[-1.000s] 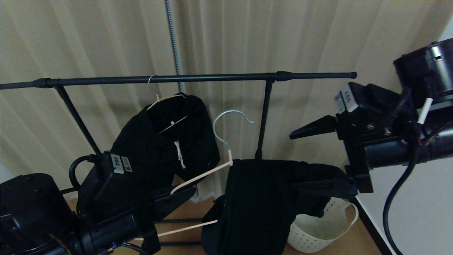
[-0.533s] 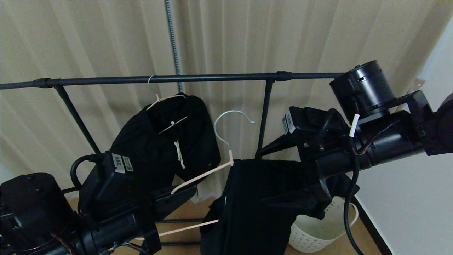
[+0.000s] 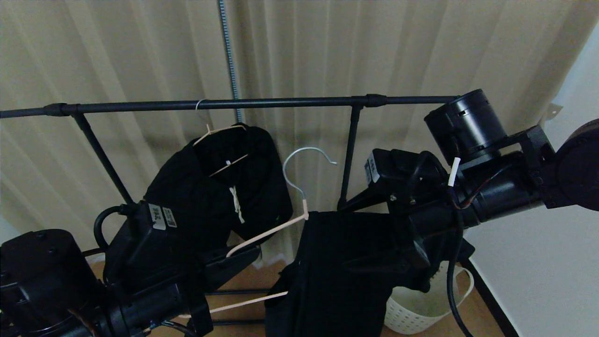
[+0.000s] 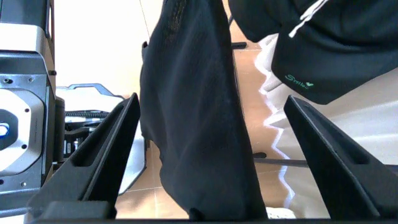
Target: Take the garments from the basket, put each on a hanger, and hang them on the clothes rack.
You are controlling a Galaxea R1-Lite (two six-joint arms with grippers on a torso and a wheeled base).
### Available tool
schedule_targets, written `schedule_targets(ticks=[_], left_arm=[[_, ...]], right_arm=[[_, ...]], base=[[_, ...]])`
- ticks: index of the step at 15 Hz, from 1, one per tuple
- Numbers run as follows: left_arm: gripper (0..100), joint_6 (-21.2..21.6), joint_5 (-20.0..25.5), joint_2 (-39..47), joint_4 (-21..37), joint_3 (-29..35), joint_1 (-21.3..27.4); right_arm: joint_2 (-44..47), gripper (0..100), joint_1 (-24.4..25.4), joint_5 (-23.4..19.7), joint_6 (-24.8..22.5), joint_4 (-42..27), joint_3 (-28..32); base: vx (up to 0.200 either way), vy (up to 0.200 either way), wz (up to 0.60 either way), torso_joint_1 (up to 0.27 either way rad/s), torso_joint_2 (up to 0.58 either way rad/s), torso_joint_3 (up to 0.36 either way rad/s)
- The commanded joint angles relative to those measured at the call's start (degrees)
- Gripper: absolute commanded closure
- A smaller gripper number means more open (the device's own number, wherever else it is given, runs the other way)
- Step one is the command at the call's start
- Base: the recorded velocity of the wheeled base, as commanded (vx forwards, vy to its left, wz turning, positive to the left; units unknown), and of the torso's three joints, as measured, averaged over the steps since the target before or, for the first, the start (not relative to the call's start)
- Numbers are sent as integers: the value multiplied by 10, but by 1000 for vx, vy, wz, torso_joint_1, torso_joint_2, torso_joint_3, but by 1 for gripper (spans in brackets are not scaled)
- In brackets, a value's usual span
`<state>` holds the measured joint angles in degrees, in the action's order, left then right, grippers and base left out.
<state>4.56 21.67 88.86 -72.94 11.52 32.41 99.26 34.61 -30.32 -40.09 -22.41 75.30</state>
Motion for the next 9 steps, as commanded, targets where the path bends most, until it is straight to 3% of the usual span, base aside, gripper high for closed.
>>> schedule_targets(ticks=[1, 9], left_arm=[[100, -1, -1, 4, -1, 2, 1], [100, -3, 1, 25, -47, -11, 1]], right_arm=[[-2, 100, 0, 0, 0, 0, -2], [-9, 100, 0, 1, 0, 0, -4]], base=[[0, 0, 0, 0, 0, 0], [0, 0, 0, 0, 0, 0]])
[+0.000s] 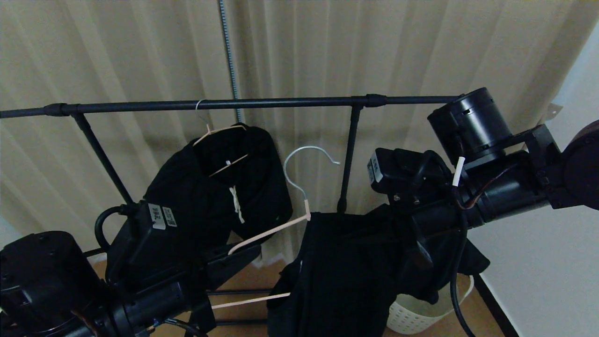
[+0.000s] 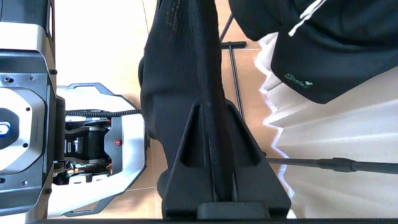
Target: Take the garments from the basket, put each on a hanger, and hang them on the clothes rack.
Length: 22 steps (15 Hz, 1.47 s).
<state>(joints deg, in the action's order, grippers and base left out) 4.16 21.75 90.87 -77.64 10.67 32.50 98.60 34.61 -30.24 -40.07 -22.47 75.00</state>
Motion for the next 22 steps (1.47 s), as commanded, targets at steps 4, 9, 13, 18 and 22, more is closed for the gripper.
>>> schedule_targets(ticks=[4, 9, 13, 18, 22], left_arm=[[0, 0, 0, 10, -1, -2, 0], [0, -2, 65, 10, -51, -31, -5], [0, -6, 76, 11, -88, -35, -31], [0, -64, 89, -5, -115, -28, -66], [0, -259, 227, 13, -113, 27, -239]], right_arm=[[-8, 100, 0, -1, 0, 1, -1], [-24, 100, -5, -1, 4, -2, -4], [-40, 100, -17, -1, 4, -4, -8], [-53, 100, -40, -3, 4, -1, -21], [-69, 100, -59, -19, 4, 1, -48]], base=[[0, 0, 0, 0, 0, 0], [0, 0, 0, 0, 0, 0], [0, 0, 0, 0, 0, 0], [0, 0, 0, 0, 0, 0], [0, 0, 0, 0, 0, 0]])
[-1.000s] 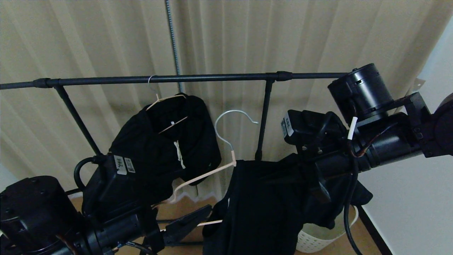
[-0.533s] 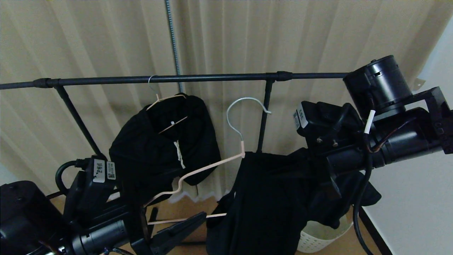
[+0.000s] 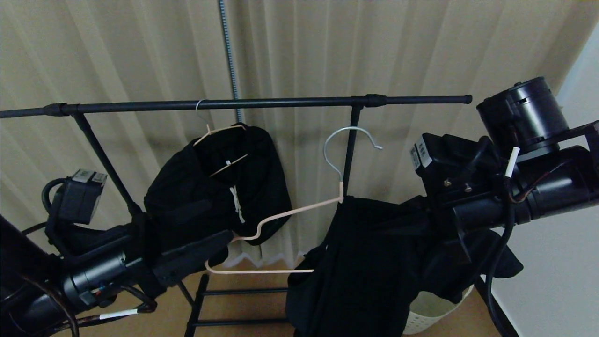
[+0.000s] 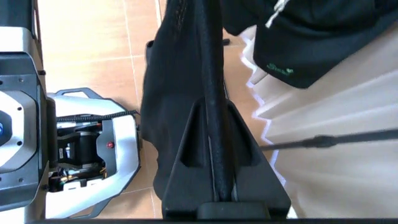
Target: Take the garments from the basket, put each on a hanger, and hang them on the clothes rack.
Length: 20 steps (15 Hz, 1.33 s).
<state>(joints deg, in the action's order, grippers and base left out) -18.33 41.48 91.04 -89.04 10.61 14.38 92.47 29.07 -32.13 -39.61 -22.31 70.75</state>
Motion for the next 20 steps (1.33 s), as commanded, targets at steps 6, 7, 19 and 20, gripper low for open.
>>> schedule_targets(ticks=[6, 7, 19, 20], left_arm=[[0, -102, 69, 135, 0, 69, -98], [0, -102, 69, 150, 0, 70, -80], [0, -74, 69, 217, 0, 55, 28], [0, -74, 69, 221, 0, 54, 36]], right_arm=[[-47, 100, -1, -23, -2, 14, -25], [-54, 100, 4, -28, -3, 26, -34], [-61, 100, 28, -28, 1, 81, -55], [-60, 100, 28, -29, 2, 91, -58]], base=[[0, 0, 0, 0, 0, 0], [0, 0, 0, 0, 0, 0], [0, 0, 0, 0, 0, 0], [0, 0, 0, 0, 0, 0]])
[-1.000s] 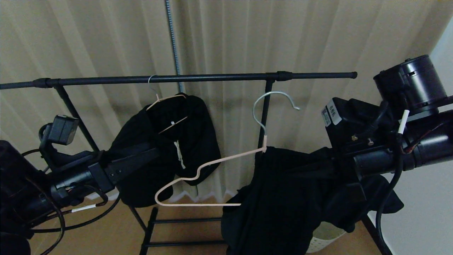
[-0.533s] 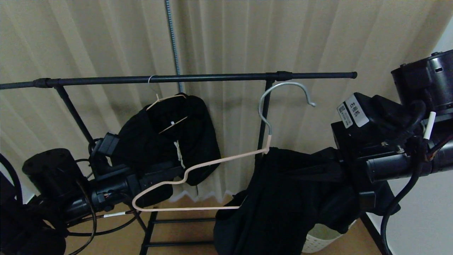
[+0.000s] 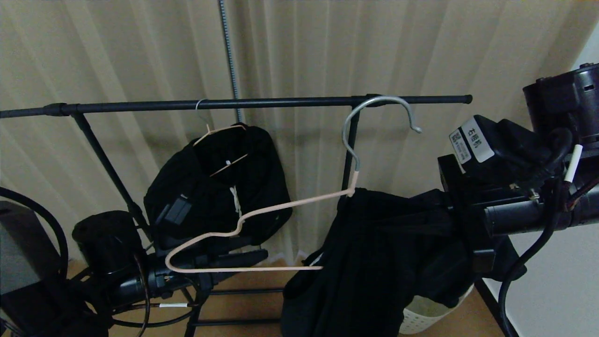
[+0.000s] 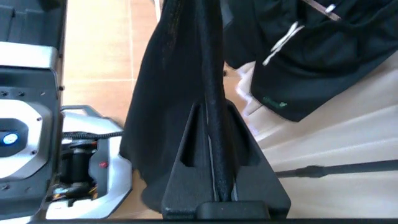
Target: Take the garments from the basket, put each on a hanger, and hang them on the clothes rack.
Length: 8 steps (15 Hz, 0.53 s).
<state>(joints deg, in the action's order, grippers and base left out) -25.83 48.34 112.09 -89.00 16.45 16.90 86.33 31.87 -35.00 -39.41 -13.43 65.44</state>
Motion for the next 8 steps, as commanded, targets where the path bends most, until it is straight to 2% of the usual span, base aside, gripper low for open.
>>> schedule_targets(ticks=[1, 4, 8], left_arm=[[0, 1, -1, 12, 0, -5, 17], [0, 2, -1, 12, -1, -12, 32], [0, 1, 0, 12, -1, -12, 38]], right_arm=[[2, 100, 0, -1, 2, 8, -7], [2, 100, 2, -22, 4, 12, -7], [2, 100, 2, -30, 7, 17, -10]], base=[[0, 0, 0, 0, 0, 0], [0, 0, 0, 0, 0, 0], [0, 0, 0, 0, 0, 0]])
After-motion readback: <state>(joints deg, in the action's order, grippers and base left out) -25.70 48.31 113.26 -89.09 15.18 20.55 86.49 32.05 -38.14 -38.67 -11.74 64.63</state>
